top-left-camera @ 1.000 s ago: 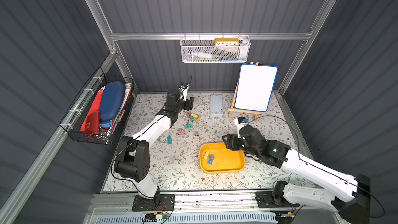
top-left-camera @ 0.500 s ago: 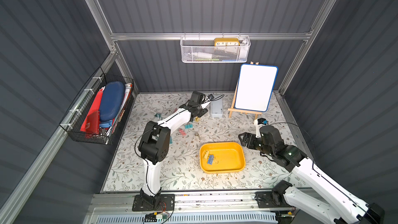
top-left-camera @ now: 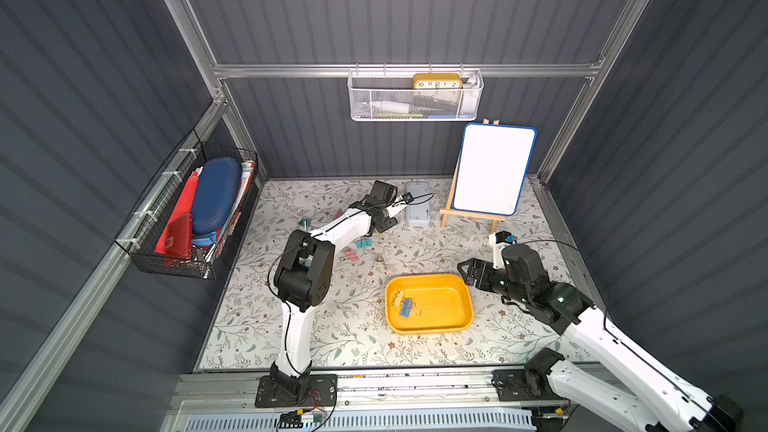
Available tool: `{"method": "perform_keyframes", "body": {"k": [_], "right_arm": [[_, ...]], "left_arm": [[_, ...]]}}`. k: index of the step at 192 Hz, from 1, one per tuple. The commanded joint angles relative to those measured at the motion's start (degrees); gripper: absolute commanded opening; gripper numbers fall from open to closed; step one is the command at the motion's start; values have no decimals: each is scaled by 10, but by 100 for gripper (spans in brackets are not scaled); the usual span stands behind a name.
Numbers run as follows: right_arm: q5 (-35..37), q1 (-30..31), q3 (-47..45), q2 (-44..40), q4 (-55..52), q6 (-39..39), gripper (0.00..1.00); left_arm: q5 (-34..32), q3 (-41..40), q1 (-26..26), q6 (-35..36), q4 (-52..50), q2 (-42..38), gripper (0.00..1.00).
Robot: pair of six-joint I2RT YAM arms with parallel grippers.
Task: Put the binder clips in the storage box
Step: Pick up the binder clip at the center of the board.
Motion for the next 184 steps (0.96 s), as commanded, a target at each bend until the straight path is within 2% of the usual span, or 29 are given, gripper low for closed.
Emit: {"method": "perform_keyframes", "body": {"k": [1,22,42,60,79,131,162,168,184], "right_arm": [[-1,-2,8,-2,-9,2,84],[-3,-1,4,-4,-12,5,84],[-3,-2,2,-4,-12,10,84],[-7,-2,5,-1,-7,12,84],[-6,-2,9,0,-9,12,84],[-4,-1,3,2,-2,25,84],[-2,-1,3,6,0,33,84],[0,-2,2,7,0,36,84],[4,-3,3,9,0,44,85]], "left_arm": [[0,20,13,11,-5,17,59],[22,12,22,14,-14,11,60],[13,2,26,16,2,11,62],[5,7,26,15,10,25,58],[10,21,26,11,2,40,44],[11,22,26,-14,12,30,28],[7,21,26,-33,20,12,12],[5,22,26,-40,22,9,5],[6,24,26,-63,31,-3,0]]}}
